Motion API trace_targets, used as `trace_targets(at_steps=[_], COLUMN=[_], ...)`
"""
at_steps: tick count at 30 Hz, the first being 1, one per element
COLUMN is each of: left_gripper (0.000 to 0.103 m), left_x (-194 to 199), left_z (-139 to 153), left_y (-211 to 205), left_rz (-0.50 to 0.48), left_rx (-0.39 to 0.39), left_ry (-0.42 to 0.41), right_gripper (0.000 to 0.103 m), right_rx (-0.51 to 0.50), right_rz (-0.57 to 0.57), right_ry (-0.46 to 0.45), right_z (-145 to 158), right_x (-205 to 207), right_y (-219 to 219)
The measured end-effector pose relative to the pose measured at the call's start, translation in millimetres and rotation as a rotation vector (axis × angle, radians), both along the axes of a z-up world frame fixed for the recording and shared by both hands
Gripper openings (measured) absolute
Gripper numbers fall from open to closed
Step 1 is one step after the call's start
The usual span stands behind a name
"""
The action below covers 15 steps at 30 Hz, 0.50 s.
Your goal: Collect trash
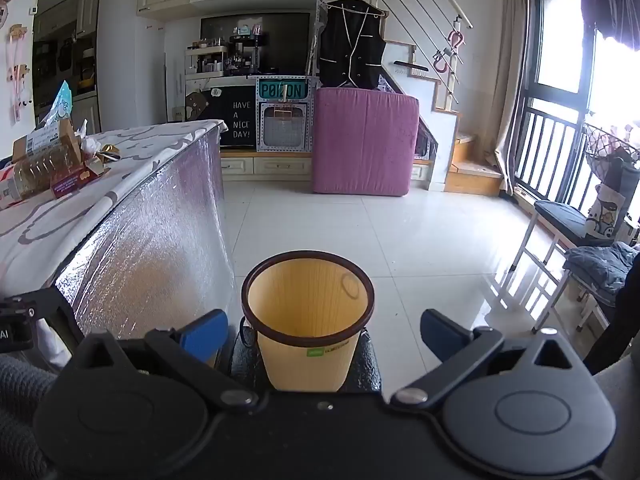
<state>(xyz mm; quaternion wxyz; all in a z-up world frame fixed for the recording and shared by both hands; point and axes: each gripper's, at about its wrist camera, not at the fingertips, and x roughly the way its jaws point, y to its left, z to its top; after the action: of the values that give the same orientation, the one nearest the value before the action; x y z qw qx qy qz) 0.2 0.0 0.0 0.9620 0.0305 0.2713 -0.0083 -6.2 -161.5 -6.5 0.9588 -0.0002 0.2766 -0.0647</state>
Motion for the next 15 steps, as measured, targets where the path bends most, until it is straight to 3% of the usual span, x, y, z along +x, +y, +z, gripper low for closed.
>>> trace_targets(at_steps=[15], left_gripper=[0.103], left_x=[-0.1], left_z=[0.0], left_y=[-0.2], left_rz=[0.0], left_rx=[0.003], left_ry=[-0.001], right_gripper=[0.103], right_rx=[0.004], right_rz=[0.0], right_ry=[0.001], right_z=[-0.3], right_x=[0.4], right_y=[-0.3])
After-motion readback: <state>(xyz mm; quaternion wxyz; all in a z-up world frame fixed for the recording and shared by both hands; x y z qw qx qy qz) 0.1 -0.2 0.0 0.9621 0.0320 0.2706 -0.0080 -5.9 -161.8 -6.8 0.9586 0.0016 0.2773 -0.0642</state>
